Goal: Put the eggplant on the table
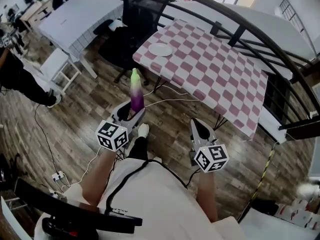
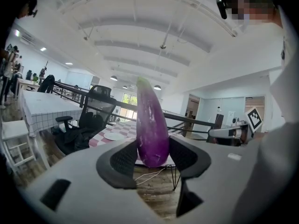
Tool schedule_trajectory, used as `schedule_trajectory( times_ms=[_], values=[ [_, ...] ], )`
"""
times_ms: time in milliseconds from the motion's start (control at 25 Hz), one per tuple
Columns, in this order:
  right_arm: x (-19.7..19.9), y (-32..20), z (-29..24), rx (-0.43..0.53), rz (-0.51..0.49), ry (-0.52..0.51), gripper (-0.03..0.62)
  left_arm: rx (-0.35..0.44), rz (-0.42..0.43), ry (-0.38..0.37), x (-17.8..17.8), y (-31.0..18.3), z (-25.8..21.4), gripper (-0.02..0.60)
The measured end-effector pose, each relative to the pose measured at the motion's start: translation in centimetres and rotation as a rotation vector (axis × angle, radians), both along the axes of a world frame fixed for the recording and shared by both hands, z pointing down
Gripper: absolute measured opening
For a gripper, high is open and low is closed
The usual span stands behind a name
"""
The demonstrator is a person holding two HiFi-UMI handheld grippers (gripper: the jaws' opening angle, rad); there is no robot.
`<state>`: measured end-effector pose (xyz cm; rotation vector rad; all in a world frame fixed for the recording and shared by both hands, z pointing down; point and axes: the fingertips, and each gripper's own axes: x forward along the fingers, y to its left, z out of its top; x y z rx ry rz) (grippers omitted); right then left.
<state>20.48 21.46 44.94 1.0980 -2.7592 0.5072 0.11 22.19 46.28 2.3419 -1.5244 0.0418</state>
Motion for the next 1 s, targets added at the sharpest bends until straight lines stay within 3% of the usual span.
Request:
schedule_trajectory(
  times_ms=[480,720,1000],
  values=[
    [-5.0,-7.5,0.5,-0.033,0.021,0.028,0.008,-0.017,0.067,0.025,-3.8,-9.4,0.7,0.219],
    [-8.6,-12.9,-1.7,0.007,-0.001,0.049,0.008,-0.008,0.068,0.051,-6.5,-14.2,0.7,0.219],
    [-11.6,-16.7,-1.5,-0.017,0.017,0.056,0.008,-0.027,0.074,0.063,-9.8,-18.3,1.2,0.219]
  ],
)
